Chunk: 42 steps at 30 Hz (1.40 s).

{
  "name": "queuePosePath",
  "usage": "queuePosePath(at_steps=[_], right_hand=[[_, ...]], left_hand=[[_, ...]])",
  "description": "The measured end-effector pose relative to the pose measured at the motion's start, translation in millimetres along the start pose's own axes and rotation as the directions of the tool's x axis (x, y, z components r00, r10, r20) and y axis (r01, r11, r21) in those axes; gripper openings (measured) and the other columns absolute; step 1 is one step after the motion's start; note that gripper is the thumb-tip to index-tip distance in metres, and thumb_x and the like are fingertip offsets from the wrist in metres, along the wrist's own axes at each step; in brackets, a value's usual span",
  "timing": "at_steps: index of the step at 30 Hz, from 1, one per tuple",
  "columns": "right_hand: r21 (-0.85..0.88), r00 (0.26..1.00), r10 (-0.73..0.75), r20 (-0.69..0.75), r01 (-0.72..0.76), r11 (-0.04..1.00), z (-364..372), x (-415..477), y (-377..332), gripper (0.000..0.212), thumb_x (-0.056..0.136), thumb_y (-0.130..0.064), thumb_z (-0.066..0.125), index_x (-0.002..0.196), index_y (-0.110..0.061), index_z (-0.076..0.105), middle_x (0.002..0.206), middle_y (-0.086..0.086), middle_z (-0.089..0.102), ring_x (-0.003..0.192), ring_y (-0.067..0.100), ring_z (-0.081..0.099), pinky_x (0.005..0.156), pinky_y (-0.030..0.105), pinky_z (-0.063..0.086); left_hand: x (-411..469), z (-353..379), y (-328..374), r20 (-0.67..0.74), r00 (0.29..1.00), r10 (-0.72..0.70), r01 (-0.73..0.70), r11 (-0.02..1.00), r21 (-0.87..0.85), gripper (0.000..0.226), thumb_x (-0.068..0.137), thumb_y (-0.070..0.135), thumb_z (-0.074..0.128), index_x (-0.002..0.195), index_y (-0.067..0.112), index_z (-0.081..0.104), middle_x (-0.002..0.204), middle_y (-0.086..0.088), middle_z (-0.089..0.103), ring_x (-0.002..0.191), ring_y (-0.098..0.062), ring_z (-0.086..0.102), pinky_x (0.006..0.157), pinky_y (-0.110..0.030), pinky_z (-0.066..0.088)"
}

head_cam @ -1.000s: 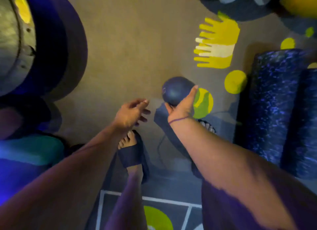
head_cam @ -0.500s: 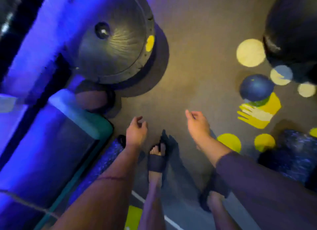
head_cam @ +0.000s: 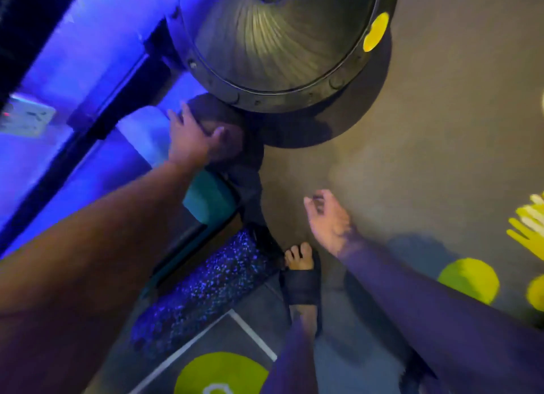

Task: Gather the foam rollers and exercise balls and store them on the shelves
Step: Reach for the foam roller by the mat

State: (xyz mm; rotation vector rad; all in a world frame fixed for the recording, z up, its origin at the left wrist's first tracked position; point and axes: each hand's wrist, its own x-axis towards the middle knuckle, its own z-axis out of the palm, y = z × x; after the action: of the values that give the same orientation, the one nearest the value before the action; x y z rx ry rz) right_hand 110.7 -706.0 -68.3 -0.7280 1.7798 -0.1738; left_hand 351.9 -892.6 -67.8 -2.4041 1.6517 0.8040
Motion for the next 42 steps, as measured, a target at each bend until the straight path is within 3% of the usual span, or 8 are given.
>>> queuePosePath(at_steps=[7, 11, 14, 16, 21, 27, 29, 42], right_hand=[[-0.155, 0.995, 0.068, -0.076, -0.079, 0.985, -20.2, -24.9, 59.2, 0.049, 0.104, -0.044, 0.041, 0.130, -0.005, 0.055, 0.125, 0.019, 0.063, 0.117, 0.036, 0.059, 0.098, 0.040, 0.045], [0.011, 0.950, 0.282, -0.135, -0.283, 0.959, -44.4, -52.4, 68.0, 0.032, 0.107, -0.028, 0.041, 0.114, 0.000, 0.055, 0.106, 0.018, 0.062, 0.098, 0.031, 0.060, 0.079, 0.035, 0.039], [0.389, 0.842, 0.539, -0.019, -0.490, 0.780, -57.5, -49.1, 60.4, 0.057, 0.098, -0.065, 0.032, 0.091, -0.013, 0.054, 0.086, 0.004, 0.046, 0.077, 0.017, 0.047, 0.074, 0.029, 0.038], [0.626, 0.792, 0.589, 0.160, -0.543, 0.560, -58.0, -36.7, 70.1, 0.082, 0.082, -0.088, 0.023, 0.111, -0.021, 0.058, 0.103, 0.002, 0.054, 0.097, 0.025, 0.058, 0.073, 0.040, 0.047], [0.852, 0.879, 0.406, 0.250, -0.399, 0.340, -94.7, -27.5, 111.3, 0.086, 0.090, -0.083, 0.010, 0.144, -0.030, 0.051, 0.131, 0.006, 0.065, 0.122, 0.039, 0.060, 0.076, 0.063, 0.055], [0.980, 0.810, 0.578, 0.100, -0.179, 0.081, -190.9, -52.5, 171.1, 0.063, 0.096, -0.072, 0.033, 0.135, -0.026, 0.051, 0.133, 0.001, 0.056, 0.112, 0.038, 0.064, 0.087, 0.055, 0.055], [0.992, 0.775, 0.632, 0.020, -0.092, 0.082, -204.4, -68.2, 182.2, 0.052, 0.106, -0.049, 0.037, 0.147, -0.017, 0.038, 0.132, 0.004, 0.054, 0.092, 0.036, 0.066, 0.081, 0.030, 0.059], [0.701, 0.915, 0.366, 0.169, -0.373, 0.608, -163.6, -116.7, 98.0, 0.061, 0.105, -0.056, 0.029, 0.145, -0.012, 0.042, 0.137, 0.014, 0.057, 0.119, 0.036, 0.063, 0.066, 0.032, 0.049]], left_hand=[[-90.2, 38.1, 36.5, 0.046, 0.999, -0.006, 0.002, 0.998, 0.066, 0.100, 0.080, 0.077, 0.047, 0.150, 0.006, 0.039, 0.154, -0.024, 0.034, 0.144, -0.041, 0.027, 0.121, -0.052, 0.018], [-210.7, 66.9, 87.9, 0.287, 0.821, 0.494, -0.454, 0.869, -0.200, 0.052, 0.091, 0.038, 0.060, 0.139, 0.018, 0.056, 0.133, -0.007, 0.063, 0.130, -0.023, 0.051, 0.120, -0.044, 0.023], [-218.5, 92.5, 75.0, -0.026, 1.000, 0.003, -0.009, 0.976, -0.216, 0.043, 0.086, 0.027, 0.062, 0.125, 0.011, 0.060, 0.121, -0.018, 0.059, 0.114, -0.038, 0.051, 0.100, -0.042, 0.035], [-211.9, 113.2, 55.5, 0.257, 0.896, -0.361, 0.407, 0.900, -0.154, 0.053, 0.090, 0.036, 0.060, 0.136, 0.009, 0.053, 0.129, -0.024, 0.057, 0.118, -0.042, 0.054, 0.102, -0.042, 0.040], [-239.9, 152.7, 96.6, 0.644, 0.763, -0.059, 0.480, 0.719, -0.503, 0.022, 0.104, 0.016, 0.052, 0.125, 0.020, 0.056, 0.078, -0.003, 0.059, 0.047, 0.000, 0.054, 0.045, -0.014, 0.040], [-255.6, 167.9, 131.6, 0.728, 0.684, 0.042, 0.458, 0.752, -0.474, 0.035, 0.104, 0.018, 0.050, 0.139, 0.022, 0.055, 0.129, -0.001, 0.065, 0.094, -0.018, 0.063, 0.080, -0.034, 0.048], [-278.0, 161.6, 149.3, 0.768, 0.633, 0.099, 0.437, 0.773, -0.460, 0.035, 0.105, 0.022, 0.047, 0.139, 0.025, 0.055, 0.138, 0.002, 0.061, 0.109, -0.020, 0.064, 0.095, -0.041, 0.048], [-326.1, 92.3, 125.8, 0.639, 0.763, -0.102, 0.605, 0.461, -0.649, 0.037, 0.097, 0.055, 0.050, 0.126, 0.032, 0.056, 0.116, -0.003, 0.067, 0.081, -0.017, 0.067, 0.066, -0.028, 0.045]])
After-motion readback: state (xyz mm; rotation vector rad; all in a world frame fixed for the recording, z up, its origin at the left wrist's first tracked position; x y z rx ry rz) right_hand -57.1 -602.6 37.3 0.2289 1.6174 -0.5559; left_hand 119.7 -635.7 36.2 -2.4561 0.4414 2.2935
